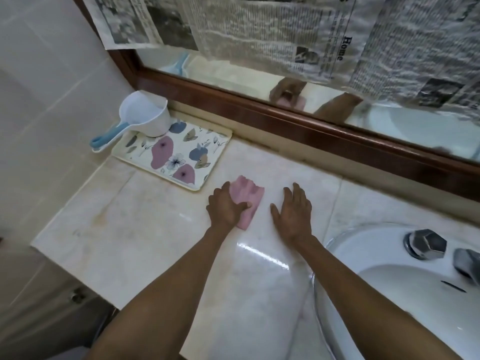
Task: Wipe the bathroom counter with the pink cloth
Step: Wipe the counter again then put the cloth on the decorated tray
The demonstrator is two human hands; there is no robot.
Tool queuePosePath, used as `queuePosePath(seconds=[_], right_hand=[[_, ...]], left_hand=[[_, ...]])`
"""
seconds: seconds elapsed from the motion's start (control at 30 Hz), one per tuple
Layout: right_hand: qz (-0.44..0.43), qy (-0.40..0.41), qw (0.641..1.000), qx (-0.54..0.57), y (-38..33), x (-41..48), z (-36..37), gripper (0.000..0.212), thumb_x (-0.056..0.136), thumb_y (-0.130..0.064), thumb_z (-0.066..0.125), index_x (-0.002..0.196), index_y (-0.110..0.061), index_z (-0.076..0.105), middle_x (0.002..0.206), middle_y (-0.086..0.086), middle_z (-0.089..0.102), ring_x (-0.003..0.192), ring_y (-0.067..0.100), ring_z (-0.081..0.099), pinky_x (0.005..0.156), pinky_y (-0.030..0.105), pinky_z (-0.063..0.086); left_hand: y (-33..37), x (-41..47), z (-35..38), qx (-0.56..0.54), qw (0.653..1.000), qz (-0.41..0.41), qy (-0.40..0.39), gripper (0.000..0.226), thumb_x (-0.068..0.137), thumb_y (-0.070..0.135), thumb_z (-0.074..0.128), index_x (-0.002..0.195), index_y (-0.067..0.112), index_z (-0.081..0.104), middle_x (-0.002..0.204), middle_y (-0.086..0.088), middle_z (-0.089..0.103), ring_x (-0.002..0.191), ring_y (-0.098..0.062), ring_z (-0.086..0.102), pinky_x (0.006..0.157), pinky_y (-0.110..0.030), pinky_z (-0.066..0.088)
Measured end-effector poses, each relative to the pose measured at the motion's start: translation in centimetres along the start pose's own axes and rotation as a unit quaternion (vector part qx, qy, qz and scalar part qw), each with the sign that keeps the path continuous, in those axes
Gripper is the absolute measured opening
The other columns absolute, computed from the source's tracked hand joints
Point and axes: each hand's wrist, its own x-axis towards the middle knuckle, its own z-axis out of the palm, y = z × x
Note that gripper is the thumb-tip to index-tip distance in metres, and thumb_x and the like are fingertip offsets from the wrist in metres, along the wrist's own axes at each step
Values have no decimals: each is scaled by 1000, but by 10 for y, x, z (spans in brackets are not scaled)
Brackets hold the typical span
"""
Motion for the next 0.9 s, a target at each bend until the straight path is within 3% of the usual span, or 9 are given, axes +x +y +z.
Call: queuePosePath(seconds=[0.13, 0.3, 0.5, 0.57, 0.67, 0.73, 0.9], right_hand=[[18, 9, 1000, -11, -6, 6, 3, 56, 98, -41, 48, 142, -7, 42, 158, 20, 28, 144, 38, 27, 114, 52, 25], [60, -5, 998, -17, -24, 13, 5, 57, 99, -44, 44, 144, -9, 38, 158, 21, 23, 145, 39, 22, 115, 55, 23], [70, -8, 997, 3, -52, 25, 12, 58, 103, -43, 36, 150, -10, 31, 162, 18, 17, 151, 35, 12, 120, 58, 15], [61, 3, 998, 3, -69, 33, 19, 57, 104, -44, 34, 150, -11, 31, 163, 18, 16, 152, 35, 11, 120, 57, 14], [69, 5, 998, 13, -94, 41, 33, 61, 104, -47, 31, 154, -12, 27, 166, 17, 9, 154, 33, 6, 122, 56, 9], [76, 4, 997, 7, -106, 42, 46, 64, 104, -50, 28, 156, -14, 22, 167, 16, 3, 154, 32, 1, 122, 57, 3], [85, 40, 995, -29, -106, 37, 68, 69, 102, -56, 23, 159, -17, 16, 168, 12, 0, 155, 28, -3, 123, 55, -2]], left_hand=[[-3, -3, 1, -86, 996, 32, 19, 80, 83, 32, 84, 152, 16, 47, 141, -12, 60, 132, -32, 57, 107, -43, 47], [-9, 7, -15, -191, 980, 59, 4, 82, 81, 9, 84, 153, 13, 45, 142, -9, 60, 132, -26, 57, 110, -37, 48], [1, 44, -78, -252, 960, 124, 3, 84, 81, 1, 84, 155, 11, 44, 128, -4, 60, 113, -16, 56, 80, -2, 47], [1, 66, -102, -253, 956, 144, 14, 84, 80, 4, 86, 154, 13, 46, 127, -3, 62, 114, -18, 59, 82, -5, 49], [-6, 95, -124, -259, 954, 151, 15, 86, 76, 6, 89, 151, 17, 49, 131, 1, 61, 117, -18, 57, 95, -26, 51], [-16, 113, -132, -259, 954, 151, 8, 89, 74, 8, 91, 150, 19, 48, 138, 1, 60, 121, -19, 56, 99, -29, 51], [-53, 141, -131, -225, 966, 126, -22, 95, 74, -1, 89, 155, 11, 40, 150, -4, 53, 137, -21, 49, 94, -8, 40]])
